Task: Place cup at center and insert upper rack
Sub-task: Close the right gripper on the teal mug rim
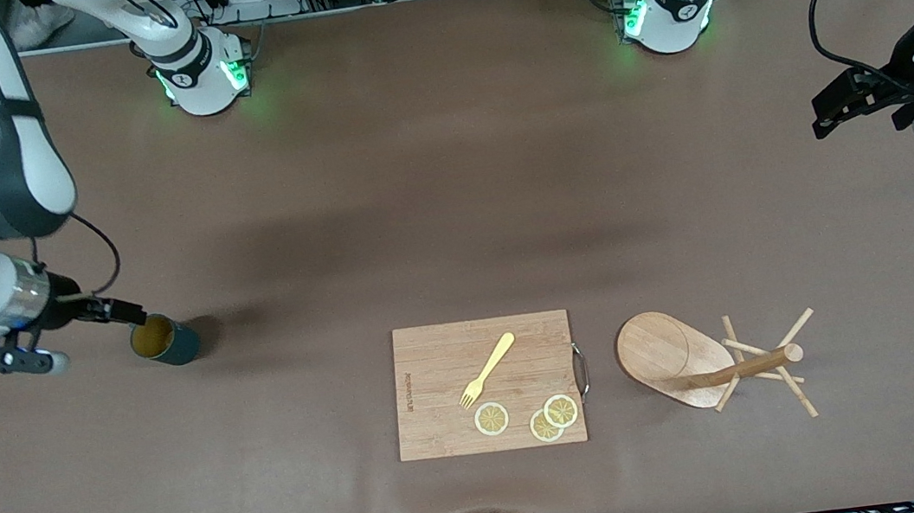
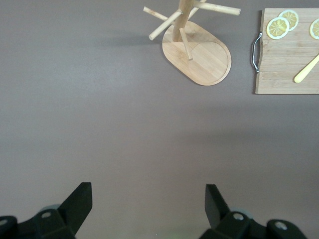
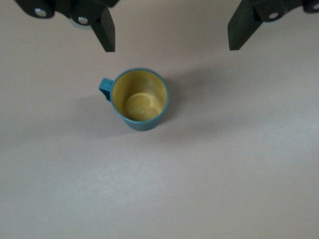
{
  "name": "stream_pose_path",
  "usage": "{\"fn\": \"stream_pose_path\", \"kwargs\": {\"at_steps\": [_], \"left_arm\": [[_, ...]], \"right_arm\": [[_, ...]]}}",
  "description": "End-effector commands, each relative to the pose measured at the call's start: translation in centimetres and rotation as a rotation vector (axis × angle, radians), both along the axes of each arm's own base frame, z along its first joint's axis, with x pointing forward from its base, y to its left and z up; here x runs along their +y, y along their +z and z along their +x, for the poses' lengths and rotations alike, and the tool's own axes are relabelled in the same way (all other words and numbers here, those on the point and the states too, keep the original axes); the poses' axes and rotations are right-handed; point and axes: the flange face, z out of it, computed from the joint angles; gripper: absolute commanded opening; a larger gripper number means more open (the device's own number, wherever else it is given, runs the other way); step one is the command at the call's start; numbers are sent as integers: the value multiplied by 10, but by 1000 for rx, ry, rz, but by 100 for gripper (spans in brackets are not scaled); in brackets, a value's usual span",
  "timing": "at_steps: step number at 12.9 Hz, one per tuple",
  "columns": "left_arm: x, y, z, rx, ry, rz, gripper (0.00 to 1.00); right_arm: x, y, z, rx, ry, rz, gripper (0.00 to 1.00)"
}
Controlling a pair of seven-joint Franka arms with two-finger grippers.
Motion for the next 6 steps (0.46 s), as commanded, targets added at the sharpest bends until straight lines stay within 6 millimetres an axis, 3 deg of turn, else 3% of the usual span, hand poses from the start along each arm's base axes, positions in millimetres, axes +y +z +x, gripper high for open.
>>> {"fn": "stream_pose_path", "kwargs": {"at_steps": [1, 6], "left_arm": [[1, 3, -1, 7, -19, 15, 100], [-1, 4, -1, 2, -25, 18, 100]], "right_arm": [[-6, -36, 11, 18, -116, 5, 100], [8, -100, 19, 56, -307, -6, 100]]}}
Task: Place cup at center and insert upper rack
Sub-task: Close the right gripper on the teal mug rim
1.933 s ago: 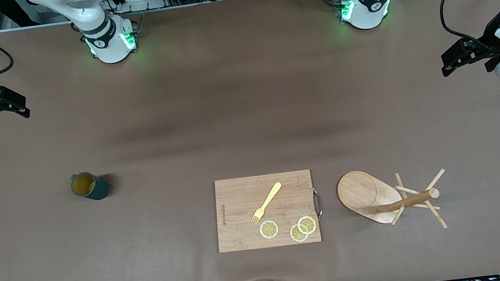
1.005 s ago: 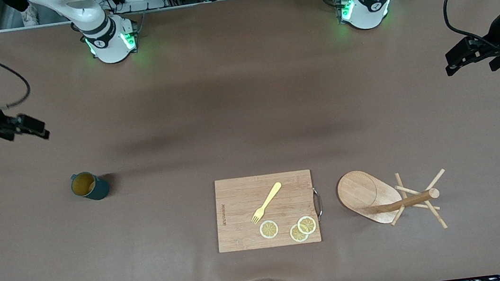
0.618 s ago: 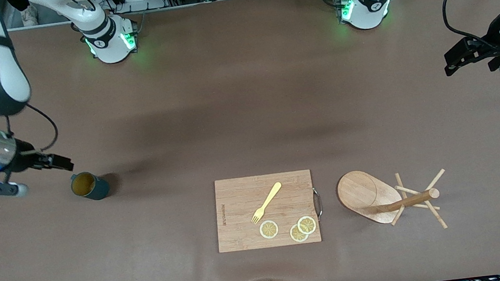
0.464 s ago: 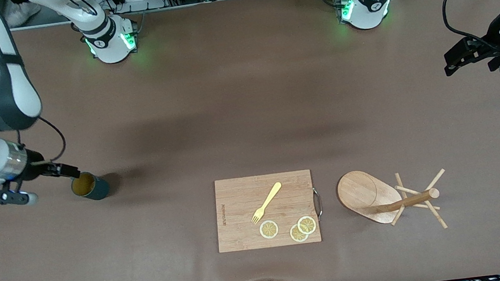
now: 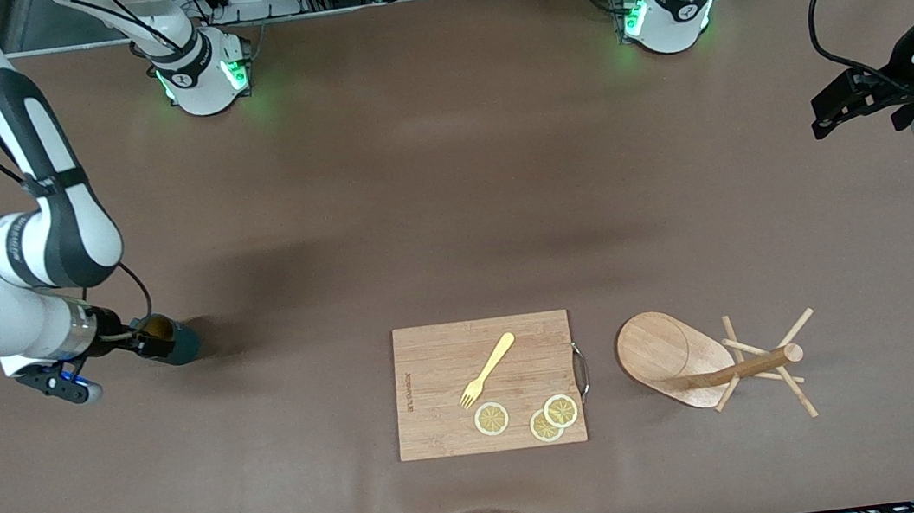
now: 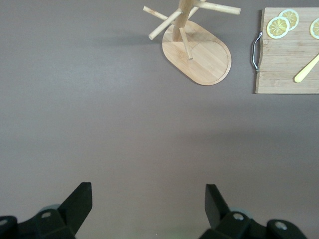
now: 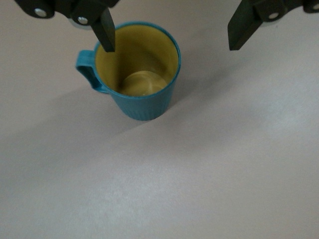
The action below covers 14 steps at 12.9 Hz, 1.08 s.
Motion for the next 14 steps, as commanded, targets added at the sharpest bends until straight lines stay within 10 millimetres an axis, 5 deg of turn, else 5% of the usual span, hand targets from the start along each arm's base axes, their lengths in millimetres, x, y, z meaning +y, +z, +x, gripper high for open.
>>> {"fn": "stream_pose_path", "kwargs": {"at_steps": [1, 4, 10, 14], "left_arm": [[0, 5, -2, 0, -23, 18, 100], [1, 5, -2, 0, -23, 18, 100], [1, 9, -3, -10, -21, 10, 100], [5, 9, -2, -10, -15, 8, 100]], "right_arm": [[13, -21, 7, 18, -110, 7, 100], [14, -33, 11, -8, -128, -1, 100], [-10, -35, 10, -13, -50, -2, 0], [-8, -37, 11, -14, -51, -2, 0]]}}
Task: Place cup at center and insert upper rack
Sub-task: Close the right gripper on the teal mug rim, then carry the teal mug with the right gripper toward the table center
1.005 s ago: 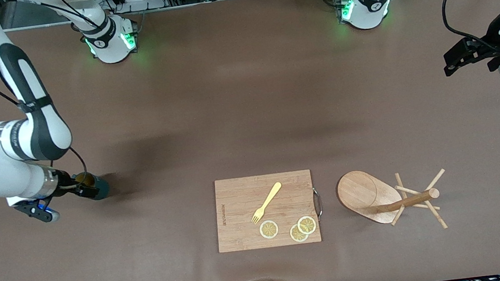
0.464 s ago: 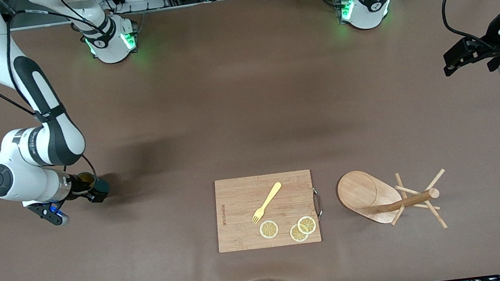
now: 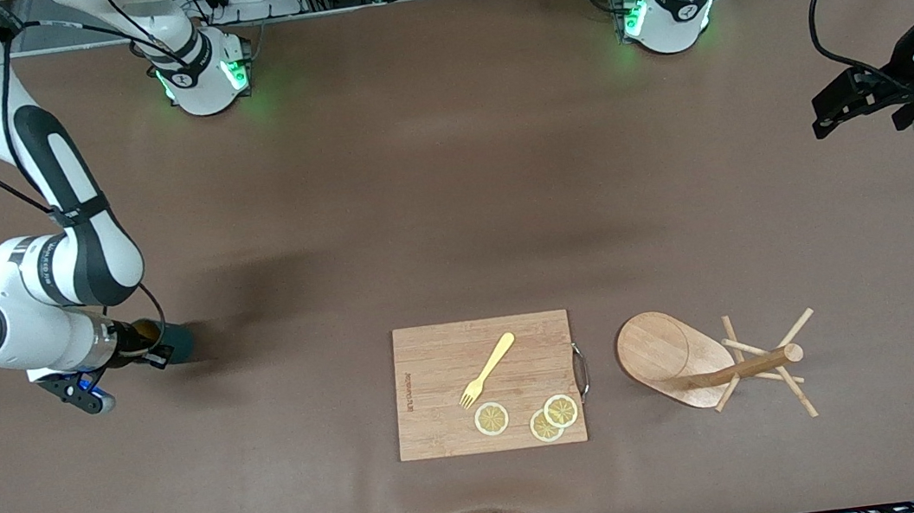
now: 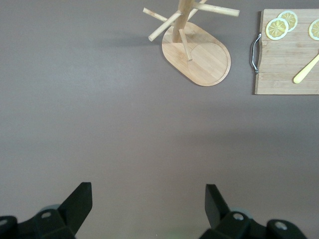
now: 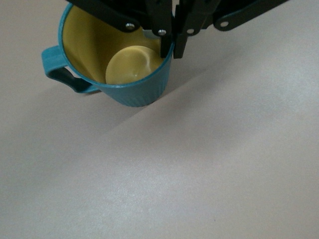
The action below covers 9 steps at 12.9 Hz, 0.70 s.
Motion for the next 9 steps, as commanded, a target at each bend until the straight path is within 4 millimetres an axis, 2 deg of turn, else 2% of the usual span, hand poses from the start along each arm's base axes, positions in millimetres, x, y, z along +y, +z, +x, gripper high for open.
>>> {"fn": "stream_pose_path", "kwargs": {"at_steps": [1, 2, 4, 6, 9], "left_arm": [[5, 6, -2, -4, -15, 9, 100], [4, 5, -1, -2, -15, 9, 100], [-1, 6, -4, 1, -23, 9, 100], [-23, 7, -12, 27, -38, 12, 100], [-20, 8, -6, -7, -29, 2, 100]], "right_arm": [[8, 1, 4, -2, 6, 11, 0], [18, 9, 5, 0, -9, 10, 0], [57, 33, 7, 41, -69, 3, 0], [112, 60, 9, 58, -130, 0, 0], [201, 95, 3, 52, -204, -10, 0]]}}
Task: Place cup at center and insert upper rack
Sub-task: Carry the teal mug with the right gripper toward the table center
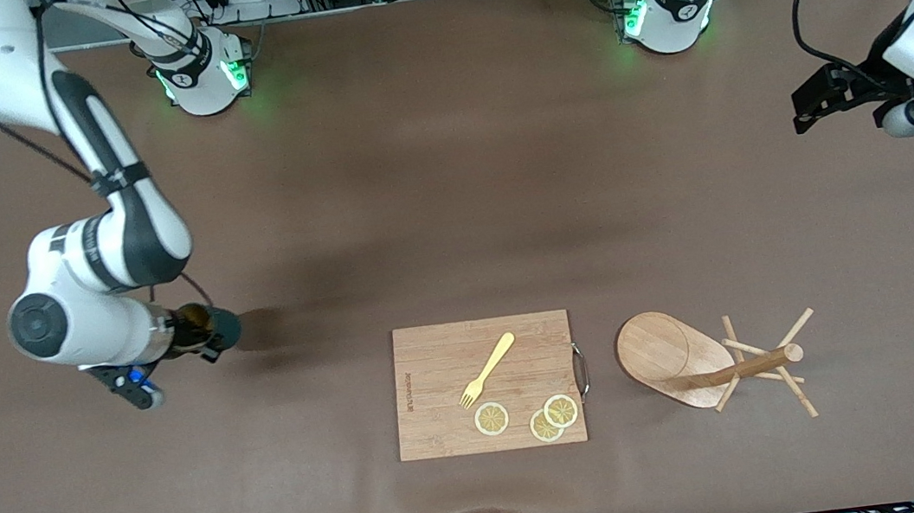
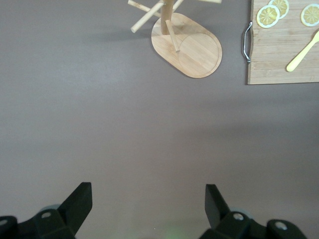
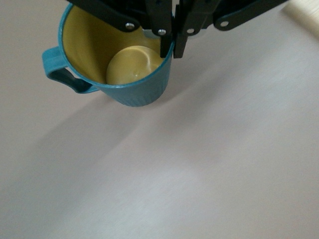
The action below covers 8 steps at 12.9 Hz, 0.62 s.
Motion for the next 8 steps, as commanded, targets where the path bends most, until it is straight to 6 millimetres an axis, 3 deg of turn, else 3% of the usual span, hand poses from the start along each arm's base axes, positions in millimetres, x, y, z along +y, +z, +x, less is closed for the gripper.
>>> {"fn": "stream_pose_path", "kwargs": {"at_steps": [1, 4, 6, 8], "left_arm": [[13, 12, 2, -41, 24, 0, 100], [15, 6, 5, -38, 30, -3, 100], [21, 4, 7, -33, 39, -4, 100], [21, 3, 7, -31, 39, -4, 100]], "right_arm": [[73, 30, -12, 14, -82, -17, 0], [190, 47, -51, -10, -66, -27, 0], [238, 49, -78, -10, -54, -32, 0], [292, 44, -117, -5, -12, -48, 0]]}}
